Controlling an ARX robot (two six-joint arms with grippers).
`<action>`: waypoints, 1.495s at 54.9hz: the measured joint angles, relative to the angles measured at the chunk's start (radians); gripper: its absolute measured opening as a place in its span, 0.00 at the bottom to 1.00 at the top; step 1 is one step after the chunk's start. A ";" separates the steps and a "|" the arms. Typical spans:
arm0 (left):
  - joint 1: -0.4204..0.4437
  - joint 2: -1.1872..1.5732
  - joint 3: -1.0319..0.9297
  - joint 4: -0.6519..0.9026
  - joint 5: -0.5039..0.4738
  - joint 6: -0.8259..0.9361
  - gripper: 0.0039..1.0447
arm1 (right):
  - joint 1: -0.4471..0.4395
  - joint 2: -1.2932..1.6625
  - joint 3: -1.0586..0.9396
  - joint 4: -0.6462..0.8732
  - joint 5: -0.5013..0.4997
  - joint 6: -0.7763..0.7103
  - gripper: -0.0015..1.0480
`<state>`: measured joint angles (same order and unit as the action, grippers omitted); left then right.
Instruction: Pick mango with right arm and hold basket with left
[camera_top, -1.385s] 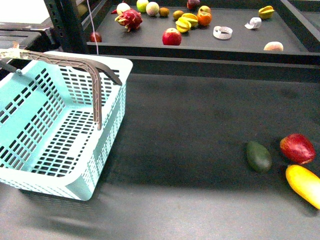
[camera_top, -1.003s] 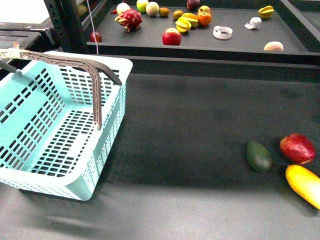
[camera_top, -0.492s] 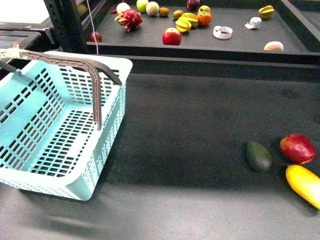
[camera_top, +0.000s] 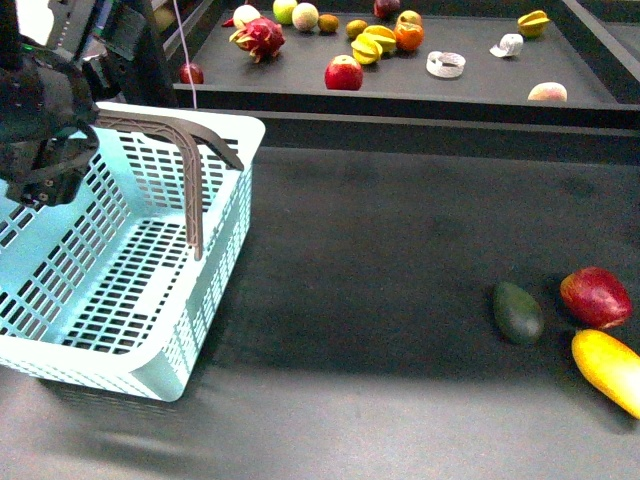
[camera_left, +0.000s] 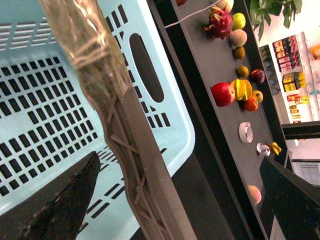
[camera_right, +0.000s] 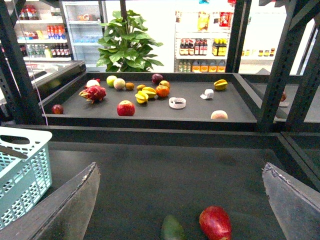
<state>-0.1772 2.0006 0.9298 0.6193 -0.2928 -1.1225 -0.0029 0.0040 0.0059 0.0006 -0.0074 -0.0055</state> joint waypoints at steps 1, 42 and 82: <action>-0.002 0.013 0.011 -0.003 0.000 -0.005 0.92 | 0.000 0.000 0.000 0.000 0.000 0.000 0.92; -0.010 0.095 0.064 -0.023 0.026 -0.054 0.07 | 0.000 0.000 0.000 0.000 0.000 0.000 0.92; -0.285 -0.262 -0.390 0.262 0.459 0.634 0.05 | 0.000 0.000 0.000 0.000 0.000 0.000 0.92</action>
<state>-0.4625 1.7382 0.5400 0.8810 0.1665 -0.4885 -0.0029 0.0040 0.0059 0.0006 -0.0074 -0.0055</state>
